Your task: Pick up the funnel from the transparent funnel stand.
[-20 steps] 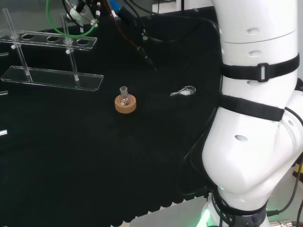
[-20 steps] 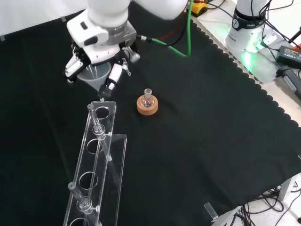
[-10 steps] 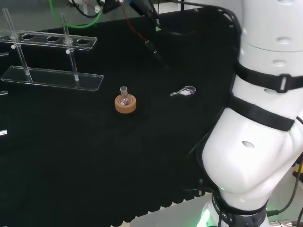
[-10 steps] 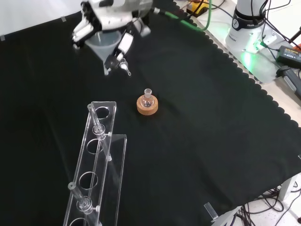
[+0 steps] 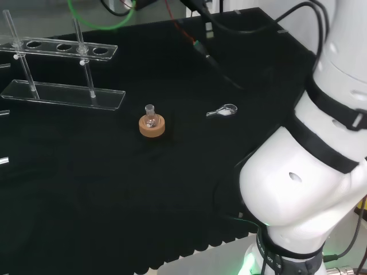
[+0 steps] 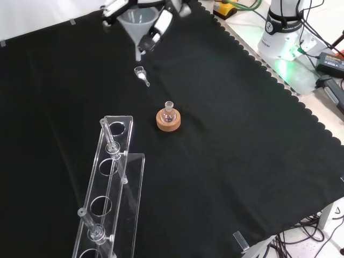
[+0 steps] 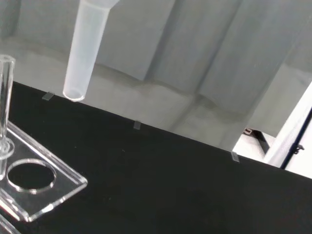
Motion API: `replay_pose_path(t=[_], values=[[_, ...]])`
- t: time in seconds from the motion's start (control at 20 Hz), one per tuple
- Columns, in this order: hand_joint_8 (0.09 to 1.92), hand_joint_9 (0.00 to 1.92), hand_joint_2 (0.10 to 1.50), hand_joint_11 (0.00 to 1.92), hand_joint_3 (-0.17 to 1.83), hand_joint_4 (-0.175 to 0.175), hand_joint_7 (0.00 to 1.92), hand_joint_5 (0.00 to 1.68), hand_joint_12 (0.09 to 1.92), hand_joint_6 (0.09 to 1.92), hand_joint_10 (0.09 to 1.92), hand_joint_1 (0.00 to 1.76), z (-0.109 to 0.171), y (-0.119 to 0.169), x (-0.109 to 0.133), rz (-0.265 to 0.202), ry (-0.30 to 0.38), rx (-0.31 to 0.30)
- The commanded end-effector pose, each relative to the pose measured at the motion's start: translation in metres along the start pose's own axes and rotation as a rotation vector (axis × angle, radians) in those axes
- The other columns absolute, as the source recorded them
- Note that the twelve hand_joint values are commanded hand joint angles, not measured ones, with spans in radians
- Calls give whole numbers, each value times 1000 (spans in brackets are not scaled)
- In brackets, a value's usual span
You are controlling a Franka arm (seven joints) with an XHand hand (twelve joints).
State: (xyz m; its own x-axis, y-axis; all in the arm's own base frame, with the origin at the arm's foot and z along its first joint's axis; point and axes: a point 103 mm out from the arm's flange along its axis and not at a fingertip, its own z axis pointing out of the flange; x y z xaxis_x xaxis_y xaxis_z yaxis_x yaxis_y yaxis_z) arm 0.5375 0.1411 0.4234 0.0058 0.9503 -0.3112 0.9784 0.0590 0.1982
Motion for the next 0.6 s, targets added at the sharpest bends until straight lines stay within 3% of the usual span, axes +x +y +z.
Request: replay_pose_path(t=[0.05,0.25,0.5,0.6], values=[[1602,1688,995,1920,299,87,1157,921,1352,1159,1367,1025,-19,-94,-82,-70,-27,-45],[1601,1690,984,1920,320,88,1165,923,1356,1160,1369,1026,-27,-103,-70,-93,21,-82],[1600,1692,980,1920,328,88,1167,924,1359,1160,1370,1026,-26,-101,-56,-67,54,-79],[1600,1693,978,1920,331,88,1168,925,1361,1159,1371,1027,-24,-100,-49,-58,33,-63]])
